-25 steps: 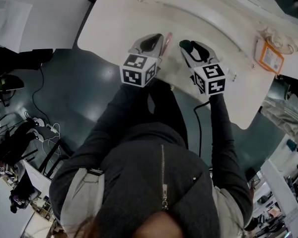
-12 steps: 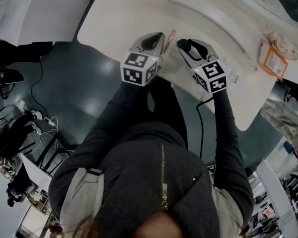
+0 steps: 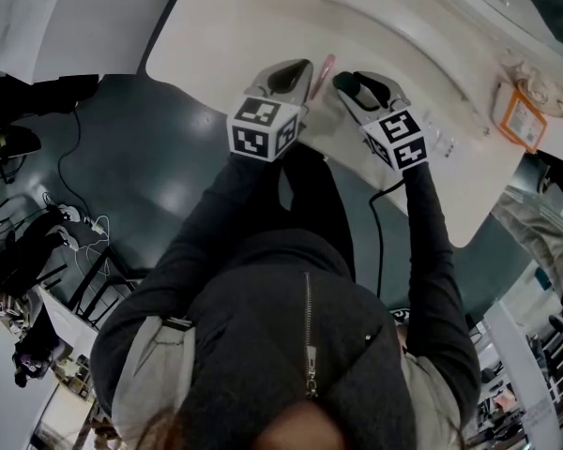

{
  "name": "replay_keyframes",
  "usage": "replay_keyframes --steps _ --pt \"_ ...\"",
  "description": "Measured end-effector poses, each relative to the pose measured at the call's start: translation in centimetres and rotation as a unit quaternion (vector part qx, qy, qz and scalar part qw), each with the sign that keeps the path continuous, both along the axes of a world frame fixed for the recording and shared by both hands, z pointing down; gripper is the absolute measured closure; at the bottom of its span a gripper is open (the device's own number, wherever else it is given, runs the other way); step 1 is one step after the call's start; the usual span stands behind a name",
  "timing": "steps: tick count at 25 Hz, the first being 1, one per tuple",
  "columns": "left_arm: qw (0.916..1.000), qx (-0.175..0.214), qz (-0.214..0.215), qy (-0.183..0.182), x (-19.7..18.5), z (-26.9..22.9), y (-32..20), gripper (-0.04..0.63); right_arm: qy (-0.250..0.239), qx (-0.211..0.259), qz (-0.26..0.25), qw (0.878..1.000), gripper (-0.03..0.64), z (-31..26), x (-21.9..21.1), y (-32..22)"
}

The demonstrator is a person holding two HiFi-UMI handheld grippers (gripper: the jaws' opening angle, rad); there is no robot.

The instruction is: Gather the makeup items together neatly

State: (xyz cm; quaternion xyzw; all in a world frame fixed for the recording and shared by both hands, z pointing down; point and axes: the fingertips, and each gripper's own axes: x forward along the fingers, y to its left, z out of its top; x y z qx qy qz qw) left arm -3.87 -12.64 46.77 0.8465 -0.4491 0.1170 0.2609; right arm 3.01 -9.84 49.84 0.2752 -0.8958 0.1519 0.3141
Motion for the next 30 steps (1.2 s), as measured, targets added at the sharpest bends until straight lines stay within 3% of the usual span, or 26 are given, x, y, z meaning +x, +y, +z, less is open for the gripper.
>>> replay_keyframes --steps 22,30 --pt "0.9999 -0.014 0.002 -0.002 -0.1 0.7 0.1 0.586 0.029 -0.020 -0.022 0.999 0.409 1.5 0.5 0.0" --pt "0.9999 -0.016 0.001 -0.003 -0.1 1.0 -0.1 0.586 0.031 -0.025 -0.053 0.998 0.407 1.9 0.5 -0.1"
